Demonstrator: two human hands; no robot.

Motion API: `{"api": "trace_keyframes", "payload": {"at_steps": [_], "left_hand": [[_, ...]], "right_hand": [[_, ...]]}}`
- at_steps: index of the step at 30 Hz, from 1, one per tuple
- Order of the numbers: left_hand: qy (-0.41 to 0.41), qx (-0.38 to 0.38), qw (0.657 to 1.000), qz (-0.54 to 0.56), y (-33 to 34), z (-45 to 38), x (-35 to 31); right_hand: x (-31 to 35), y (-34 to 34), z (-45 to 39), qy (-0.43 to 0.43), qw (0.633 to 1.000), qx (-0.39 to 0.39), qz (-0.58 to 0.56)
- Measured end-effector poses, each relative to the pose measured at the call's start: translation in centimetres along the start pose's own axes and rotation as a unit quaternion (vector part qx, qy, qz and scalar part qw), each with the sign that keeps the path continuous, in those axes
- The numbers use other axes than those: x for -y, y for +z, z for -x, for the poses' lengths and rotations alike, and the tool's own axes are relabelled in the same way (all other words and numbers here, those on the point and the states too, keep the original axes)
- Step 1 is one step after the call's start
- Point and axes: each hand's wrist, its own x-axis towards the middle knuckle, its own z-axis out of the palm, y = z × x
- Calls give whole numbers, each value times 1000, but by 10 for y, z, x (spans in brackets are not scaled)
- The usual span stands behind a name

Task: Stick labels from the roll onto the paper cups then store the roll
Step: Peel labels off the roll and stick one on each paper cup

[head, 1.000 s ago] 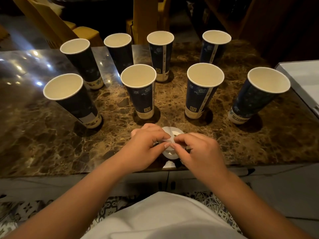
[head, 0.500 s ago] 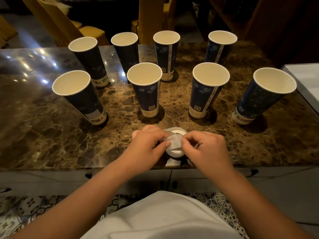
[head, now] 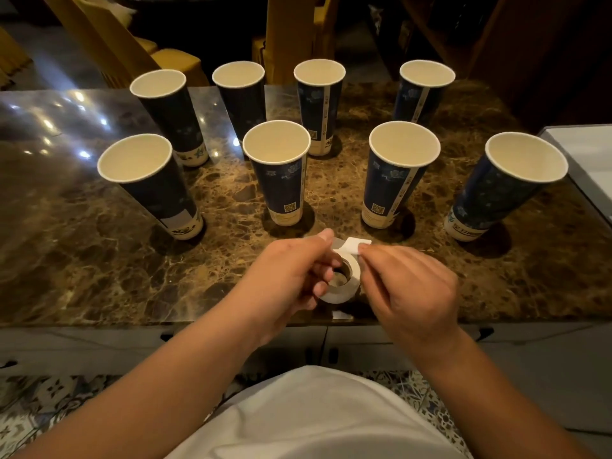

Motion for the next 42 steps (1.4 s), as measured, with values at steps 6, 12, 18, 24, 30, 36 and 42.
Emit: {"api": "trace_keyframes", "payload": {"at_steps": [6, 12, 18, 24, 30, 36, 42], "left_hand": [[0, 19, 1000, -4, -7, -2, 0], [135, 41, 944, -298, -25, 2, -10], [151, 41, 919, -362, -34, 0, -15], [134, -164, 948, -239, -49, -26, 0], [110, -208, 940, -247, -70, -85, 14], [151, -155, 957, -192, -73, -118, 17], [188, -165, 954, -165, -68, -112, 4]], "right_hand": [[3, 0, -1, -5, 997, 16, -81], [7, -10, -24, 322, 884, 173, -291], [8, -1, -32, 286, 889, 209, -291], [7, 12, -29, 292, 916, 130, -241], [6, 18, -33, 318, 903, 144, -251], [6, 24, -35, 286, 916, 147, -240], [4, 21, -49, 359, 879, 133, -285]]}}
